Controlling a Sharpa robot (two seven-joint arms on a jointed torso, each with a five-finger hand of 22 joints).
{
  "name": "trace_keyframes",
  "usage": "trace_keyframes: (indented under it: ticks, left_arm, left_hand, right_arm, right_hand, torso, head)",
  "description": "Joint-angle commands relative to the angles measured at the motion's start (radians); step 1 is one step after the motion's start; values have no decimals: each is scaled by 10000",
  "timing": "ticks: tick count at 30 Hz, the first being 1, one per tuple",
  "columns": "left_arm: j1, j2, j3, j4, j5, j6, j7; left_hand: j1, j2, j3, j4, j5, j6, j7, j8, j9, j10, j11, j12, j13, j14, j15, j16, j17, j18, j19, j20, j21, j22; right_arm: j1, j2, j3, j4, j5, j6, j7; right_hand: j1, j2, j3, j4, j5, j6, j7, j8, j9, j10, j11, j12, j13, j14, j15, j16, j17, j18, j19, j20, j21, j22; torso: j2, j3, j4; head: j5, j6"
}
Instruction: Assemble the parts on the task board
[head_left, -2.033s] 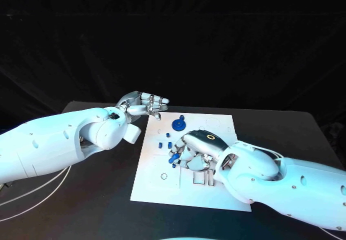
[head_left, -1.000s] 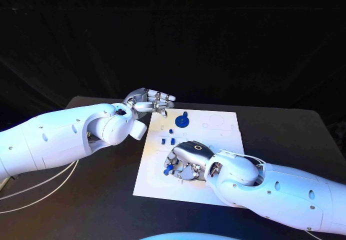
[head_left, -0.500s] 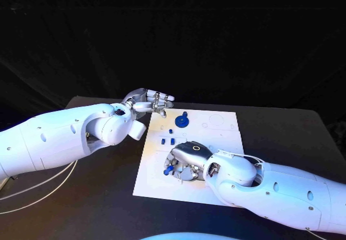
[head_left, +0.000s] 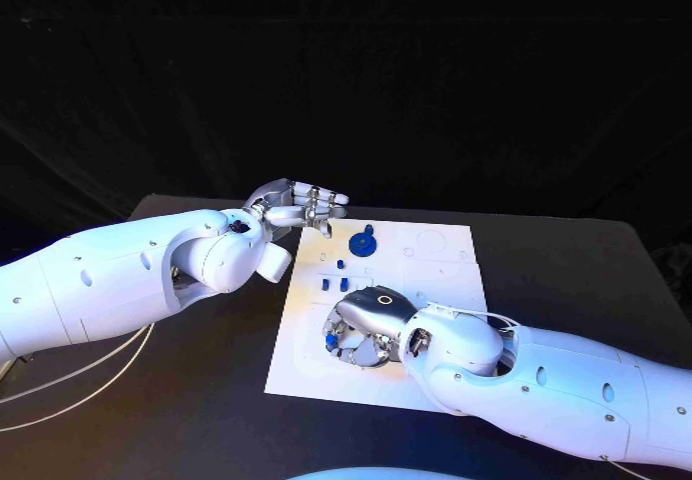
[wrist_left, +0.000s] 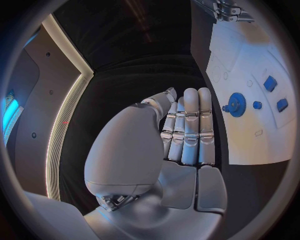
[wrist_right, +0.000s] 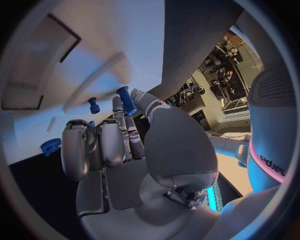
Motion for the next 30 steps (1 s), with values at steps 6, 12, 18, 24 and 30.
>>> trace_keyframes:
  ticks: [6,12,18,24,30]
  left_arm:
    - [3,45,-2,-10,60,177,-18]
    - [2,40,-8,-21,61,185,-16]
    - [-2,36,-16,-36,61,188,-15]
    - [-13,40,-34,-70,61,198,-10]
    - [-17,37,-63,-54,61,181,-4]
  left_hand:
    - [28,92,-64,0,29,-15,37,-35,-15,-76,-16,62,-10,-68,22,-37,-10,49,61,44,-45,-15]
    - [25,93,-68,2,29,-17,38,-35,-16,-78,-15,64,-10,-68,23,-38,-12,49,60,44,-47,-16]
    - [20,93,-73,3,28,-18,38,-36,-16,-82,-14,66,-11,-69,24,-39,-15,49,60,45,-49,-17]
    - [20,93,-74,3,28,-18,38,-36,-16,-82,-14,66,-11,-69,24,-39,-15,49,60,46,-50,-17]
    - [15,91,-81,5,27,-21,39,-36,-17,-86,-13,68,-12,-70,25,-40,-18,48,59,47,-52,-19]
  right_arm:
    - [-21,-67,-5,53,-141,-211,-39]
    - [-38,-230,-4,274,-151,-903,12]
    - [-26,-604,21,705,0,-1510,155]
    - [411,-1694,123,1435,1571,-1763,393]
    - [1039,-3316,144,1889,4086,-1074,-149]
  right_hand:
    - [-80,-84,-245,35,-14,-490,-103,-44,-114,-36,-5,72,46,253,15,9,-21,-39,-18,57,-138,1533]
    - [-76,-127,-431,65,44,-800,-131,-39,-183,-118,-52,95,78,239,-25,-4,-60,-27,-46,26,-201,1514]
    - [-109,-173,-846,144,109,-1118,-179,-18,-245,-401,-49,151,126,209,-23,-64,-175,19,-154,11,-421,1418]
    - [-102,21,-1223,301,193,-708,-81,202,-144,-133,-31,514,288,121,-16,-301,-556,77,-283,12,-710,1288]
    - [-378,179,-1577,641,107,206,-301,672,71,1528,-369,1651,938,107,-247,-431,-729,82,-249,-125,-711,1303]
  torso:
    - [0,17,-12]
    - [-4,21,-16]
    - [-21,16,-24]
    - [-29,2,-13]
    - [-59,-51,-26]
  head:
    - [8,13]
    - [-8,35]
    - [-44,70]
    - [-157,134]
    - [-409,184]
